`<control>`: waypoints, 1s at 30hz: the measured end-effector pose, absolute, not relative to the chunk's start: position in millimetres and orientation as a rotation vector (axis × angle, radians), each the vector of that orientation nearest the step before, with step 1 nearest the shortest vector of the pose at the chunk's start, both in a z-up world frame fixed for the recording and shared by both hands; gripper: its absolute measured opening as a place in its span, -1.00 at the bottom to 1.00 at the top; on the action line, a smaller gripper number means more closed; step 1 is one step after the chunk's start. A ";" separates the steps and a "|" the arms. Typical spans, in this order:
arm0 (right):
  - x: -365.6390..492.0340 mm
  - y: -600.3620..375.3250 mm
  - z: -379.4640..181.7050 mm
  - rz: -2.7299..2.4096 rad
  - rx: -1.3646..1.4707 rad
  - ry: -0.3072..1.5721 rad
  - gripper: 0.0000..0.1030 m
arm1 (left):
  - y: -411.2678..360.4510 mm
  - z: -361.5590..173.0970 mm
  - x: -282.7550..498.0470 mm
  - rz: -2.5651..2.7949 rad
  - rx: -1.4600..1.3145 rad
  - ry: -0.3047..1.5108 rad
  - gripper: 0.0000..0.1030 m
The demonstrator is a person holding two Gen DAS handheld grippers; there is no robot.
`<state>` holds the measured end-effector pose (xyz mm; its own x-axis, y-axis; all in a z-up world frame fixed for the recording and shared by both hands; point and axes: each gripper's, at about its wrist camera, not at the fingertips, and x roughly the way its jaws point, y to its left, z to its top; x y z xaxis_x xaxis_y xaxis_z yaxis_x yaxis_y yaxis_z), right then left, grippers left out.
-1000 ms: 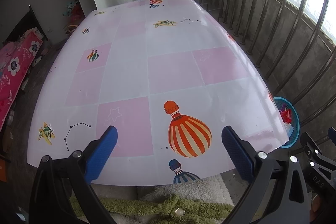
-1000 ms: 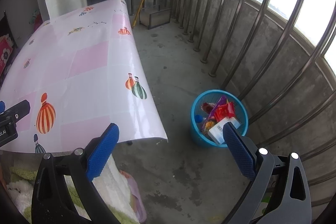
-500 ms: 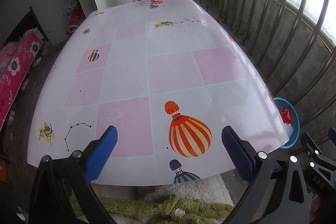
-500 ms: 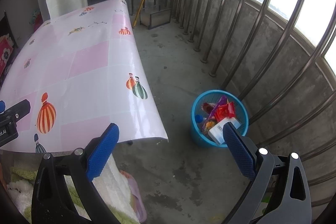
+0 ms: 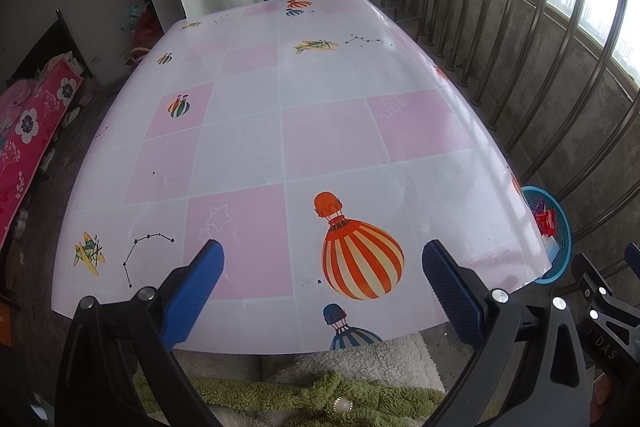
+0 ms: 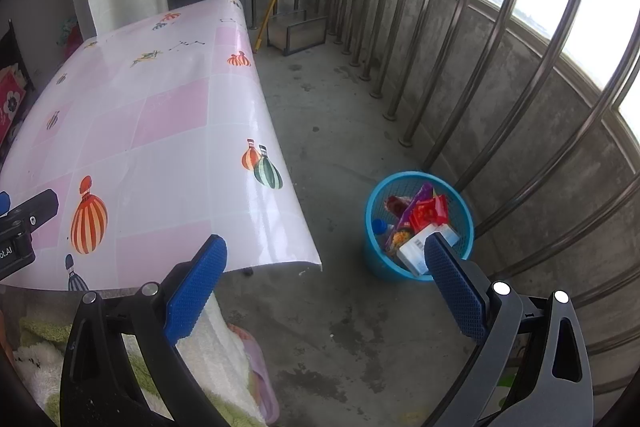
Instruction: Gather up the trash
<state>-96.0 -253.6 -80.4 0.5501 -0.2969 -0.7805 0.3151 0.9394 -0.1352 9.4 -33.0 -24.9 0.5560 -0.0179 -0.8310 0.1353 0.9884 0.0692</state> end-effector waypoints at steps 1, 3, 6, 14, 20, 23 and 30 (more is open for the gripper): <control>-96.0 -253.4 -80.6 -0.362 0.021 0.919 0.84 | -33.1 -25.0 9.4 -0.090 0.131 0.978 0.89; -96.0 -253.3 -80.6 -0.363 0.021 0.919 0.84 | -33.1 -24.6 9.9 -0.089 0.130 0.980 0.89; -96.0 -253.4 -80.7 -0.362 0.022 0.920 0.84 | -33.3 -24.7 9.2 -0.088 0.129 0.979 0.89; -95.7 -253.3 -80.8 -0.362 0.021 0.919 0.84 | -33.1 -24.8 9.3 -0.088 0.130 0.979 0.89; -95.5 -253.2 -80.7 -0.362 0.019 0.918 0.84 | -32.9 -24.2 8.5 -0.087 0.127 0.976 0.89; -95.1 -252.7 -80.9 -0.362 0.019 0.919 0.84 | -33.3 -24.1 8.0 -0.085 0.125 0.976 0.89; -94.7 -252.8 -80.9 -0.361 0.018 0.919 0.84 | -35.9 -24.7 5.5 -0.083 0.123 0.975 0.89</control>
